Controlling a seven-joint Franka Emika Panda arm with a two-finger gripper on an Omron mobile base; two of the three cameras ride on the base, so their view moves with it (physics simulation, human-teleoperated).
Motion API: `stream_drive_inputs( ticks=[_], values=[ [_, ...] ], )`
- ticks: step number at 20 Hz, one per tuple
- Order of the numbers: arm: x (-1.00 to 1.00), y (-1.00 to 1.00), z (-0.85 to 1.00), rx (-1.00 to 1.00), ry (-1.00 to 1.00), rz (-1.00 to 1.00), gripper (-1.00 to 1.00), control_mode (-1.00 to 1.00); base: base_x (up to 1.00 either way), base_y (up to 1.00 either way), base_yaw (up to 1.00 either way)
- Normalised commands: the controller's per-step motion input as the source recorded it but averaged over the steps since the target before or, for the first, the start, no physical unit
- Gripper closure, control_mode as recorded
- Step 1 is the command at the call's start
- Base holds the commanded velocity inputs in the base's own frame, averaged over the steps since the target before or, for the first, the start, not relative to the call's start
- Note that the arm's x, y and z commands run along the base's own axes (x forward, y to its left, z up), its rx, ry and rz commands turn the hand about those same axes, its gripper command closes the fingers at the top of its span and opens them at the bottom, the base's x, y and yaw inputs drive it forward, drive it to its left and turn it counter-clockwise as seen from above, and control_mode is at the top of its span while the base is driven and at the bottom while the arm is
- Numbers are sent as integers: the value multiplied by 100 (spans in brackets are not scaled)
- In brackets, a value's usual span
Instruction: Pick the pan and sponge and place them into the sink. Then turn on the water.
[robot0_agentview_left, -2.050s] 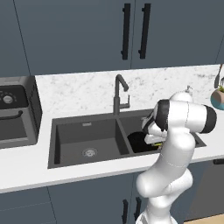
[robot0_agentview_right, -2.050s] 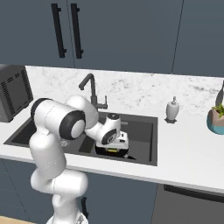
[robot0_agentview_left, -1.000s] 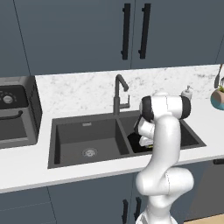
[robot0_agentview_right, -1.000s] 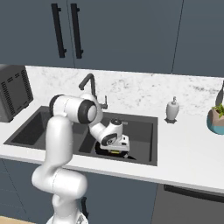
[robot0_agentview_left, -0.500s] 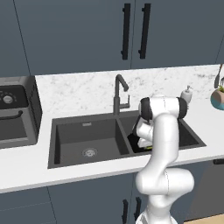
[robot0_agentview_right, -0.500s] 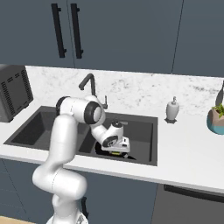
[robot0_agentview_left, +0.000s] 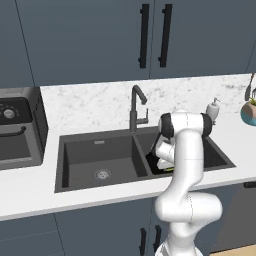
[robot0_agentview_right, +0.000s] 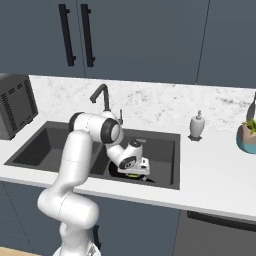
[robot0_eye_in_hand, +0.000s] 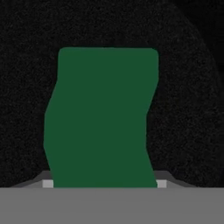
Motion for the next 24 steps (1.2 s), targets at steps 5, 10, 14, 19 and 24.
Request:
stream_drive_inputs(
  ticks=[5, 10, 14, 19, 24],
  values=[
    [18, 0, -8, 0, 0, 0, -100, -100, 0, 0, 0],
    [9, 0, 5, 0, 0, 0, -100, -100, 0, 0, 0],
    [0, 0, 47, 0, 0, 0, -100, -100, 0, 0, 0],
    [-9, 1, 87, 0, -1, 0, -100, -100, 0, 0, 0],
    [-24, 7, 100, 3, -9, 0, -100, -100, 0, 0, 0]
  ],
)
